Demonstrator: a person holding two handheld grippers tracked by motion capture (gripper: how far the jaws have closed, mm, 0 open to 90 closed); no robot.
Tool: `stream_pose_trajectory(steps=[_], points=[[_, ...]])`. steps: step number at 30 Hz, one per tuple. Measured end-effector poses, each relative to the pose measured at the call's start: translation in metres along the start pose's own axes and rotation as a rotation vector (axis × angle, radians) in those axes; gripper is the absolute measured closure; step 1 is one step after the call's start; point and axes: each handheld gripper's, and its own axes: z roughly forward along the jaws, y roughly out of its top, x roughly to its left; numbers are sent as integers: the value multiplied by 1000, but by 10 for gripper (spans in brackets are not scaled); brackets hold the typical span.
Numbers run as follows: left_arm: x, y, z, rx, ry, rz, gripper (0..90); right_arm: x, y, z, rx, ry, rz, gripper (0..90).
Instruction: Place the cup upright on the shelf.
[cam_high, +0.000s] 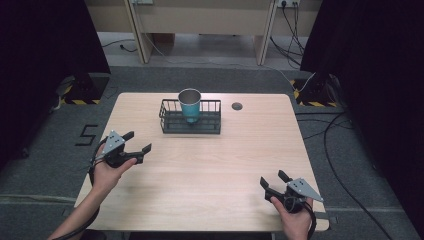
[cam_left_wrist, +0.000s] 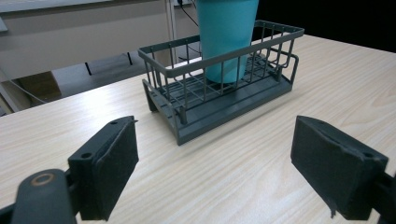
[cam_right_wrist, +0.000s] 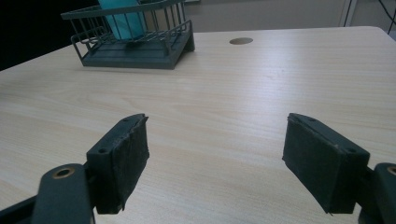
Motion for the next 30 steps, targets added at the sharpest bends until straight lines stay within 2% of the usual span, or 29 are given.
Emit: stream_pose_trajectory(steps=[14,30], points=[[0,-17,-17,6,9,-20,143,0,0,-1,0,-2,2,229],[4,-42,-29,39,28,-48,143,0,0,0,1,-2,0,229]])
